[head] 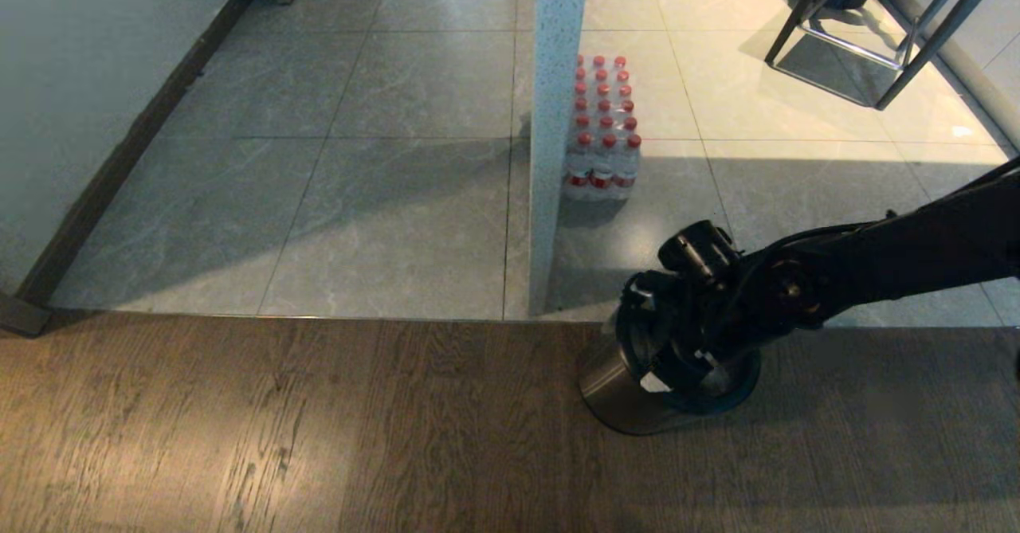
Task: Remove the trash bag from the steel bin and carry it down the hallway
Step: Place the outer trash can on the ground
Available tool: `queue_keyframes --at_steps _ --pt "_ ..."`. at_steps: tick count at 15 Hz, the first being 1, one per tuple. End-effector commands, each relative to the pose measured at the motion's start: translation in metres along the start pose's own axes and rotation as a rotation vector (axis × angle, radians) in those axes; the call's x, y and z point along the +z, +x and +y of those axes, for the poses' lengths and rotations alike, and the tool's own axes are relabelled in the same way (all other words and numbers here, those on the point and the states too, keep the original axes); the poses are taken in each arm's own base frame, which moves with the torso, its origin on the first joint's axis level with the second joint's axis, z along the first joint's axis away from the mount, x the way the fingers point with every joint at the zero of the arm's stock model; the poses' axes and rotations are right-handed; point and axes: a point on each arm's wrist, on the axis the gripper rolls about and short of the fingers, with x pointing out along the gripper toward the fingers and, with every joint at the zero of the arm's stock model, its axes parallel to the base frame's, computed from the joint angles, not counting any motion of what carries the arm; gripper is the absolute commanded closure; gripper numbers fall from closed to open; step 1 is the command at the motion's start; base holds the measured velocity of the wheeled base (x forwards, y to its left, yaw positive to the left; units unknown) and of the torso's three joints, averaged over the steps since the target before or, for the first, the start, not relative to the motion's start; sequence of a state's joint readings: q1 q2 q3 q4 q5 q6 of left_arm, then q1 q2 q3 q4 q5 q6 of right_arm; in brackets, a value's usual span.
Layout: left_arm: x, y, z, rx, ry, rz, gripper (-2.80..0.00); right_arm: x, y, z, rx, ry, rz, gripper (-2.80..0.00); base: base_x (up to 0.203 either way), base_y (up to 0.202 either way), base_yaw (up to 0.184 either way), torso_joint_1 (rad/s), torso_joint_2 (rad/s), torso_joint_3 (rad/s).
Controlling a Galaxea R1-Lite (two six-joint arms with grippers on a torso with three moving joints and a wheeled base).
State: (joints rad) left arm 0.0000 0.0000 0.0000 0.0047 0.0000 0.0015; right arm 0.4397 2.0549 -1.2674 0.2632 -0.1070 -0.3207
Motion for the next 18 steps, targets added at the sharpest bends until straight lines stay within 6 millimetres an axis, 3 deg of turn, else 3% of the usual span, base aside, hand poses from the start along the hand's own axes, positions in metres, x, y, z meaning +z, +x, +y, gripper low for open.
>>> queue_keyframes --at_steps 1,9,13,14,18 --pt "0.000 0.000 0.000 0.000 0.000 0.000 0.00 -0.001 0.021 0.007 0.038 -0.009 0.039 -2.80 0.000 0.000 0.000 0.000 0.00 0.000" --pt "0.000 0.000 0.000 0.000 0.000 0.000 0.00 0.011 0.064 0.009 0.060 0.008 0.008 -2.80 0.000 0.000 0.000 0.000 0.00 0.000" --pt "0.000 0.000 0.000 0.000 0.000 0.000 0.00 0.012 0.077 0.010 0.059 0.008 0.003 -2.80 0.000 0.000 0.000 0.000 0.00 0.000" --pt "0.000 0.000 0.000 0.000 0.000 0.000 0.00 0.012 0.078 0.009 0.055 0.011 -0.009 0.00 0.000 0.000 0.000 0.000 0.00 0.000" --pt "0.000 0.000 0.000 0.000 0.000 0.000 0.00 0.014 0.075 0.008 0.039 0.013 -0.031 0.00 0.000 0.000 0.000 0.000 0.00 0.000"
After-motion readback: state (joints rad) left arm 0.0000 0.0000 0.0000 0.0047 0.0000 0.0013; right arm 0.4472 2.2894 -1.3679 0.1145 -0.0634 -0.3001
